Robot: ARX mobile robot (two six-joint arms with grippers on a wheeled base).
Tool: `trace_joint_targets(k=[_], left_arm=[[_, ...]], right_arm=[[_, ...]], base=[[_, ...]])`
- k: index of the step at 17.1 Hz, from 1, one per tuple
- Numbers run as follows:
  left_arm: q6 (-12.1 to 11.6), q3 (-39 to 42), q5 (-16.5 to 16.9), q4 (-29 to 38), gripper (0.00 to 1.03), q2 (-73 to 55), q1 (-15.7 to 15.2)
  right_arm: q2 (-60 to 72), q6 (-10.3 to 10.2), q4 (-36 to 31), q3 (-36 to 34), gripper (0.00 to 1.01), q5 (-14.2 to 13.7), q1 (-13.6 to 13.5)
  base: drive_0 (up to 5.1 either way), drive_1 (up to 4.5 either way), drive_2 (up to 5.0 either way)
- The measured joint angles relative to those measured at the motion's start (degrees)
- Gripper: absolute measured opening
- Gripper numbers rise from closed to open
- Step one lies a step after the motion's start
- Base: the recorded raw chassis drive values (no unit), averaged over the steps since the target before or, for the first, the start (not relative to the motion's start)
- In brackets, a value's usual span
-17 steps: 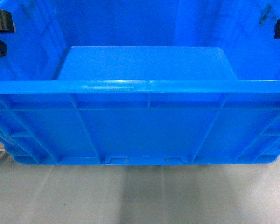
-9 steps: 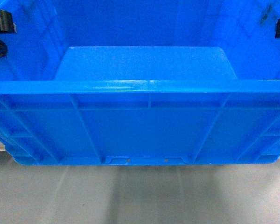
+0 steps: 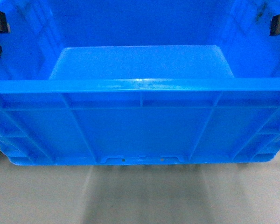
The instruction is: Place box next to blue box on left shelf
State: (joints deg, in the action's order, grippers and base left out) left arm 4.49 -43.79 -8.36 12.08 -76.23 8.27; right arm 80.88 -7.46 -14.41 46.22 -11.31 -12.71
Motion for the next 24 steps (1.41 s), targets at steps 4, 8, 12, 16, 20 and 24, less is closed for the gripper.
trace_joint_targets(k=[4,8,12,16,20,24], left_arm=[[0.00,0.00,0.11,0.09,0.18,0.13,0.22],[0.00,0.00,0.09,0.09,0.18,0.13,0.24],[0.00,0.00,0.09,0.11,0.18,0.13,0.24],[0.00,0.00,0.11,0.13,0.18,0.13,0.24],[0.00,0.00,0.04,0.22,0.18,0.13,0.26],[0.02,0.00,0.09,0.24,0.18,0.13,0.26]], right_arm=[[0.02,-0.20,0.31,-0.02,0.18,-0.02,0.42],[0.02,-0.17,0.26,-0.02,0.17,0.00,0.42],[0.02,-0.17,0.28,-0.02,0.17,0.00,0.42],[0.02,-0.20,0.28,-0.02,0.17,-0.02,0.42],[0.00,-0.17,0.28,-0.02,0.17,-0.02,0.42],[0.00,-0.20,0.26,-0.02,0.17,-0.02,0.42]], base=[[0.0,0.00,0.0],[0.0,0.00,0.0],[0.0,0.00,0.0],[0.0,0.00,0.0],[0.0,0.00,0.0],[0.0,0.00,0.0]])
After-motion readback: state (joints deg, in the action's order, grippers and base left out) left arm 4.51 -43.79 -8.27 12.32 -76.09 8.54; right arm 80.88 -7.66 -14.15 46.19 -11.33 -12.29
